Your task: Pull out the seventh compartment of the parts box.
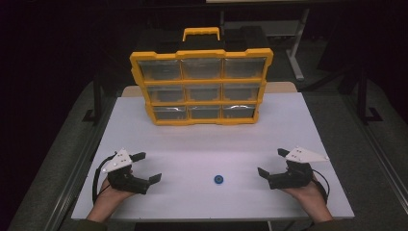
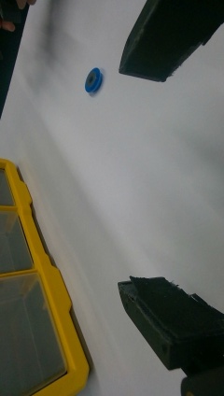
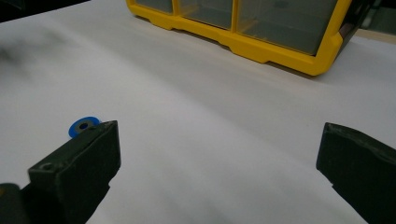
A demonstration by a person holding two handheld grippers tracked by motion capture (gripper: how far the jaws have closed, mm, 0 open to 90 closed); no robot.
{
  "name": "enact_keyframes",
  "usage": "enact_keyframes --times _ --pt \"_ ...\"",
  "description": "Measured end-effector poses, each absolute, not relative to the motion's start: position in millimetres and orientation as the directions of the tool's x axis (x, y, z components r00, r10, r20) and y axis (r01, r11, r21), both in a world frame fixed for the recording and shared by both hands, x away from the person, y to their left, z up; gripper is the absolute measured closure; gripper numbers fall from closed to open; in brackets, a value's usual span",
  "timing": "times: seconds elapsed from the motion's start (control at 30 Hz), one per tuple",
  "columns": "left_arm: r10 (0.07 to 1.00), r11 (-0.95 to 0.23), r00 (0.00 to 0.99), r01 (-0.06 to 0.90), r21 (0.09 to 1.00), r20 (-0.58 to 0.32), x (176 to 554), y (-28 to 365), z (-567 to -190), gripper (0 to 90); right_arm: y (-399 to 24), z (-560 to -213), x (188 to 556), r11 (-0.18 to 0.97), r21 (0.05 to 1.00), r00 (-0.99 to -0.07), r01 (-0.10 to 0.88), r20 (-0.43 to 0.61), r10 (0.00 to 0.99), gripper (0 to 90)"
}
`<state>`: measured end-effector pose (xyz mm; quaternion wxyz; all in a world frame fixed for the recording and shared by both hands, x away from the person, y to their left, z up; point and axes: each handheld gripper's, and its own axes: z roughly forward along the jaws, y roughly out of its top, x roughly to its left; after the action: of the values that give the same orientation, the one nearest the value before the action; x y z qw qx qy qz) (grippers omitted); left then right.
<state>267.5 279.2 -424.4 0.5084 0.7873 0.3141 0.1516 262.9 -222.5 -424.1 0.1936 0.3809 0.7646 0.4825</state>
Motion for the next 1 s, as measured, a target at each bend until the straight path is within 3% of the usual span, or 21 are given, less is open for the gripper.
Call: enact_keyframes --times 1.0 --pt "0.634 -0.278 0.768 0.332 0.901 -0.087 269.8 278.7 -423.8 0.0 -219.8 -422.3 261.2 0.245 0.891 -0.653 0.383 0.073 0.753 0.0"
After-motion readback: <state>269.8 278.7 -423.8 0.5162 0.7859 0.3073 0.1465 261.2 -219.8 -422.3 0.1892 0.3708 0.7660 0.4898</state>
